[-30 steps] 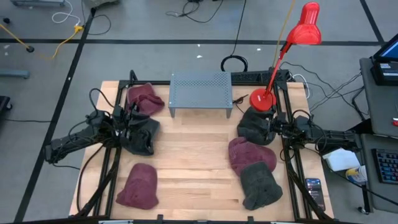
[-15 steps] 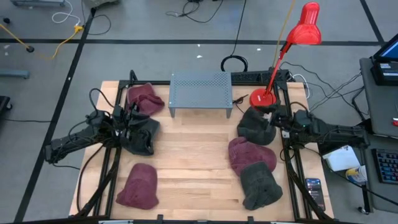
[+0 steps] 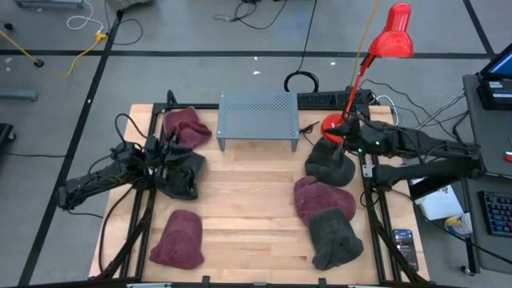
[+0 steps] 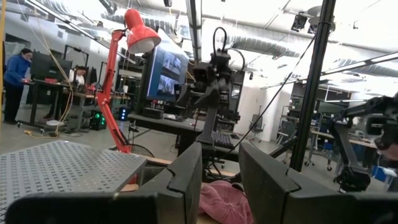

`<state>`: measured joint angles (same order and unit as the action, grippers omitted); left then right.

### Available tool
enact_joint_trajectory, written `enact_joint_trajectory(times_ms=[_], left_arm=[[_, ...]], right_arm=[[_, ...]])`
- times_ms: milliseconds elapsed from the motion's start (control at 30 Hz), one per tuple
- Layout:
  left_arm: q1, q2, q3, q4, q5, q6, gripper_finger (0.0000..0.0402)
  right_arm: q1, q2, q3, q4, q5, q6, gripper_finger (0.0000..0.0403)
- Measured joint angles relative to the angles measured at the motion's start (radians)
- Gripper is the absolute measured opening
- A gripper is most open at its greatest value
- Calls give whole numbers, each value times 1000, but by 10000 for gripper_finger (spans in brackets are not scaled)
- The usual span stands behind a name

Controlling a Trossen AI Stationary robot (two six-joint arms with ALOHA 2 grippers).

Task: Pick & Place hat
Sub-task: Put the bottom right black cap on the shelf

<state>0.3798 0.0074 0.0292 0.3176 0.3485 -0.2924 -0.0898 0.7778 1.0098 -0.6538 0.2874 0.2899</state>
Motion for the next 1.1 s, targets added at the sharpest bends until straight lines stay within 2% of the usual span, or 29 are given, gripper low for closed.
enact_joint_trajectory(times_ms=[100, 400, 700, 867, 1100], left_arm=[[0, 0, 0, 0, 0, 0, 113], [0, 0, 0, 0, 0, 0, 113], [0, 0, 0, 0, 0, 0, 113], [0, 0, 0, 0, 0, 0, 113], [0, 0, 0, 0, 0, 0, 113]], right_arm=[[0, 82, 118, -128, -18, 68, 247], [0, 318, 425, -518, -231, 256, 247], [0, 532, 626, -922, -401, 383, 247], [0, 576, 630, -889, -514, 381, 247], [0, 606, 629, -915, -521, 302, 247]])
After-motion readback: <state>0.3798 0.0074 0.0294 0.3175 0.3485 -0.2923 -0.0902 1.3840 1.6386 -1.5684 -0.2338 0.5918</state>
